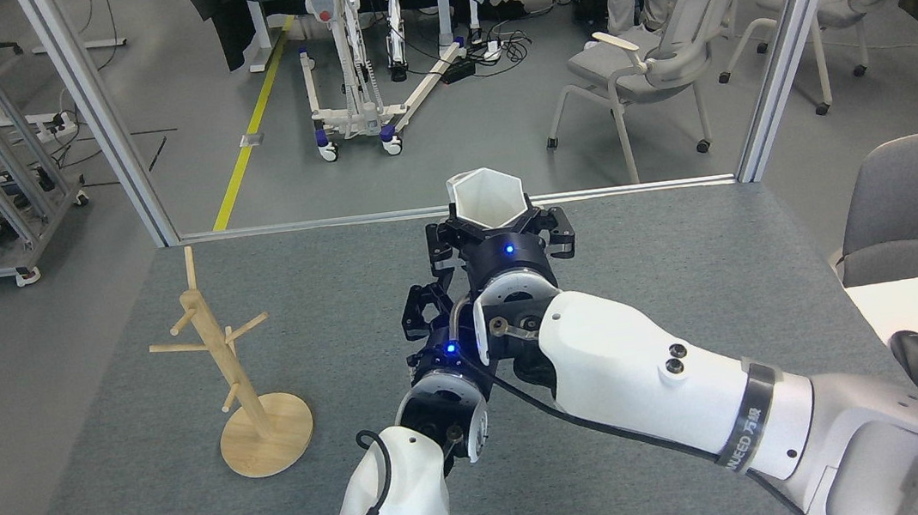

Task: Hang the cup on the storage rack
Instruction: 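Bring the left gripper up under the cup held by the right gripper, then grasp the cup with the left gripper and release the right gripper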

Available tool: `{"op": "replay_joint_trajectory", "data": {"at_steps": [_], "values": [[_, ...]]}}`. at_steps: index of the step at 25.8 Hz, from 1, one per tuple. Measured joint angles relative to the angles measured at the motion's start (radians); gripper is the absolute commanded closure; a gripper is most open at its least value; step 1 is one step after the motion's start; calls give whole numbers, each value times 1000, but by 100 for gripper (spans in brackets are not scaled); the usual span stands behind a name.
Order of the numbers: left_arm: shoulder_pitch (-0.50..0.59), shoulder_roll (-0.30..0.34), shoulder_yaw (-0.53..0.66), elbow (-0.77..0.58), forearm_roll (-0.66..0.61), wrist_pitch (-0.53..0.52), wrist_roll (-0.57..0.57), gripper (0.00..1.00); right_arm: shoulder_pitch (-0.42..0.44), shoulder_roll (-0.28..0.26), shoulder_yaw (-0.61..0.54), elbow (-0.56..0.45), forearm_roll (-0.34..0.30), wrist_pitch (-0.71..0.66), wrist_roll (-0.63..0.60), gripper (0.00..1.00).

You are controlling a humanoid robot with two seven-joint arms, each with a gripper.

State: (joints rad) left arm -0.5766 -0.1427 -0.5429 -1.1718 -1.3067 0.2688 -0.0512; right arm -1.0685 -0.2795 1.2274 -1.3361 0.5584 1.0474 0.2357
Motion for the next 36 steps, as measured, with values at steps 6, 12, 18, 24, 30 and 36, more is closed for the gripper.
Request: {"op": "replay_joint_trajectory", "data": {"at_steps": [6, 12, 18, 24, 30, 36], "values": [[-38, 0, 1, 51, 1, 1, 0, 2, 2, 2, 0, 0, 0, 0, 0, 99], [-87, -1, 0, 114, 1, -2, 1, 2, 5, 8, 0, 0, 0, 0, 0, 99], [-135, -2, -1, 181, 1, -20, 1, 2, 12, 19, 0, 0, 0, -1, 6, 99], [-155, -2, -2, 206, 0, -40, 7, 34, 12, 20, 1, 0, 0, -1, -2, 83], [-156, -1, -5, 202, -1, -40, 9, 66, 13, 20, 1, 0, 2, 1, -9, 16], [-152, 0, -9, 196, -7, -37, 3, 88, 20, 33, -4, 2, 9, -1, -8, 1]]}}
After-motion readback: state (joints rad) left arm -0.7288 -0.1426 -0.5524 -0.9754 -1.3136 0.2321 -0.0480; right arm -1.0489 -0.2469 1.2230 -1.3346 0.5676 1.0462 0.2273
